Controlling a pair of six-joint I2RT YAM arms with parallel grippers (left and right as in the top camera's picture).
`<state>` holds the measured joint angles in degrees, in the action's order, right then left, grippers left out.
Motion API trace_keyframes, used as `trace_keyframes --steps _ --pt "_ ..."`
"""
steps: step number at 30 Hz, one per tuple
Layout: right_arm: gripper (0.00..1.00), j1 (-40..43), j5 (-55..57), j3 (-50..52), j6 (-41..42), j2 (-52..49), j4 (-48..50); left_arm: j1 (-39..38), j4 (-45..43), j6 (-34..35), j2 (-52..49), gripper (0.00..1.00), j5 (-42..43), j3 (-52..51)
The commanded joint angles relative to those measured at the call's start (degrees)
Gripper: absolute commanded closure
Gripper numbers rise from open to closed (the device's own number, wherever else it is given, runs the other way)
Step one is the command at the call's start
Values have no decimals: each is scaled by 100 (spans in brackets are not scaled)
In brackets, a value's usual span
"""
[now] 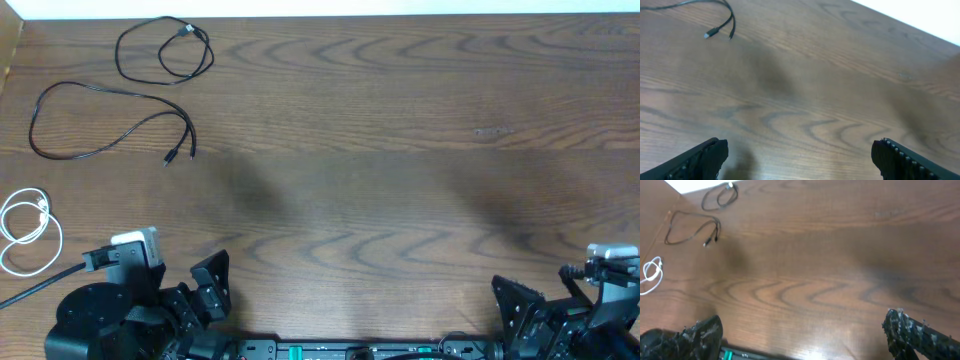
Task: Untangle cables
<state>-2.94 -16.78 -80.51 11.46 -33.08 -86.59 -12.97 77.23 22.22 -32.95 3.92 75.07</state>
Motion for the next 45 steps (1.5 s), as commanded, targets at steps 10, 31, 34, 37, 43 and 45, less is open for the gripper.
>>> trace_keyframes --steps 10,31,34,37,43,45 --pt "1 -48 227 9 -105 20 -575 -17 59 -76 4 3 -76 17" --pt "1 -48 614 4015 -1648 2573 3818 -17 79 -76 4 3 -76 17" --pt "1 -50 614 4605 -1759 2754 4629 -17 76 -76 4 3 -76 17" --pt "1 -55 614 5243 -1801 2911 5499 -17 76 -76 4 3 -76 17" --pt "1 -55 614 6507 -1722 3283 6937 -17 76 -76 4 3 -76 17" --pt "1 -55 612 6824 -1663 3281 7335 -17 76 -76 4 3 -76 17"
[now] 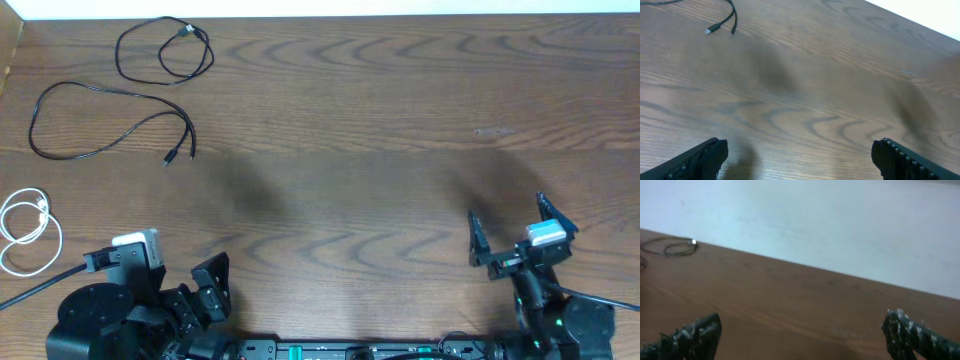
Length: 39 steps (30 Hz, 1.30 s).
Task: Untangle cables
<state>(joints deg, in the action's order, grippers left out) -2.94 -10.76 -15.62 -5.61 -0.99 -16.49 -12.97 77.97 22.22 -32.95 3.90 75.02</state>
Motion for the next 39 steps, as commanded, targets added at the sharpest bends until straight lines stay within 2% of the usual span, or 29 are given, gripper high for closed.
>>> trace_keyframes --steps 1,12,19,27,39 --pt "1 -55 13 433 44 72 461 -17 2 -76 4 3 -74 22" --pt "1 -46 380 1534 382 72 1779 -17 2 -76 4 3 -74 22" --pt "1 85 529 1532 413 72 1259 -17 4 -76 4 3 -74 22" --pt "1 116 807 1526 645 72 1196 -17 4 -76 4 3 -74 22" --pt "1 177 866 1526 570 70 1185 -17 2 -76 4 2 -74 22"
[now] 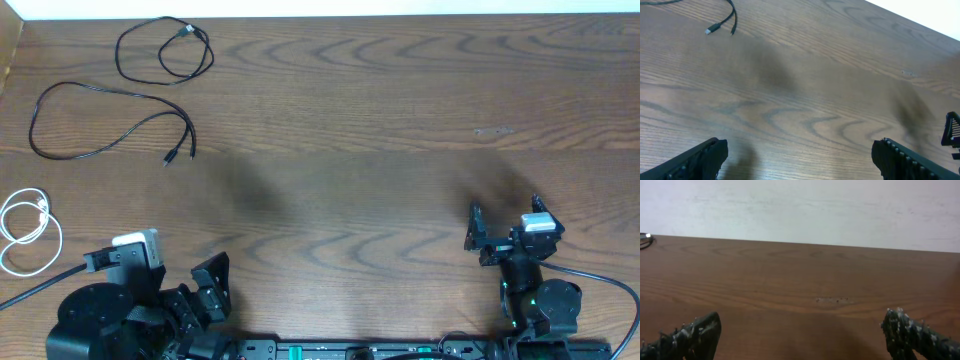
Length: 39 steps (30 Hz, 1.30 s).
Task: Untangle cables
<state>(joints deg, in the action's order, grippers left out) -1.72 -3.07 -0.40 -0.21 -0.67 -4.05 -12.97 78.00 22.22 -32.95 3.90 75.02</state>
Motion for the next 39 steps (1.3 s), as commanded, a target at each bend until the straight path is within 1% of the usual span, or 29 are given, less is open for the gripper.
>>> trace_keyframes --steps 1,6,39 --pt "1 55 98 4 9 37 -59 -17 2 -76 4 3 -74 22" --pt "1 57 87 4 -116 37 -48 -17 2 -76 4 3 -74 22" --pt "1 55 55 4 -114 37 -22 -17 2 -76 4 3 -74 22"
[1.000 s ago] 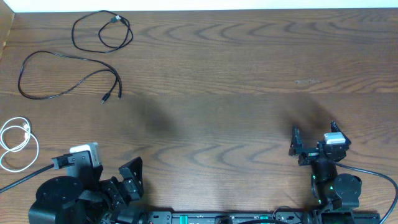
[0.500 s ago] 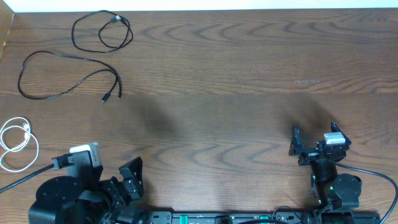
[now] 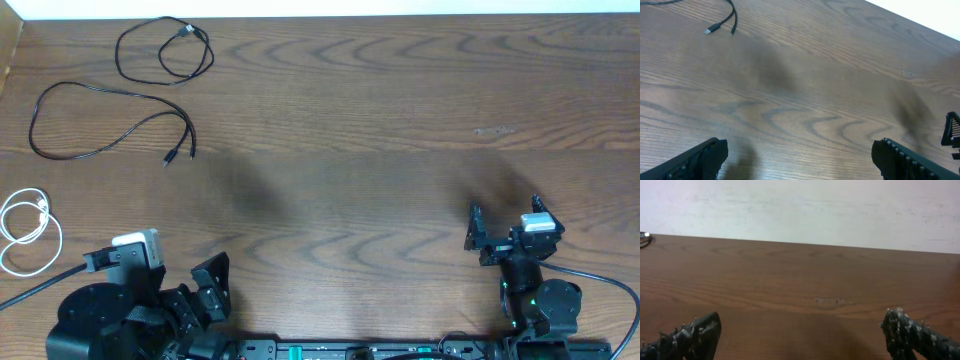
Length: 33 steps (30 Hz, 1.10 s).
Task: Untangle cables
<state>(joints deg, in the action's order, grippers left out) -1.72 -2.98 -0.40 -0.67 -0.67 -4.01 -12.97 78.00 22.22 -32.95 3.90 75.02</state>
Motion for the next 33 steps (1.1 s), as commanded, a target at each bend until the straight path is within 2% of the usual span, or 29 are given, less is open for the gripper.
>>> trace_keyframes --steps 1,7,11,13,20,26,33 --pt "1 55 46 4 -68 37 -28 -17 2 -81 4 3 -85 22" --pt "1 55 46 4 -68 37 -28 -17 225 -79 4 3 -76 22" --pt "1 55 46 4 -68 37 -28 -24 61 -81 11 3 -74 -46" --pt "1 55 46 4 -68 37 -28 31 -157 -328 70 3 -72 -214" --pt "1 55 46 4 -66 35 -28 210 -1993 -2190 807 3 354 -1556" --pt "1 55 46 4 -68 35 -28 555 -3934 -2500 1613 3 358 -3156" --pt "1 55 46 4 -68 35 -26 844 -5187 -2503 2280 3 398 -4592"
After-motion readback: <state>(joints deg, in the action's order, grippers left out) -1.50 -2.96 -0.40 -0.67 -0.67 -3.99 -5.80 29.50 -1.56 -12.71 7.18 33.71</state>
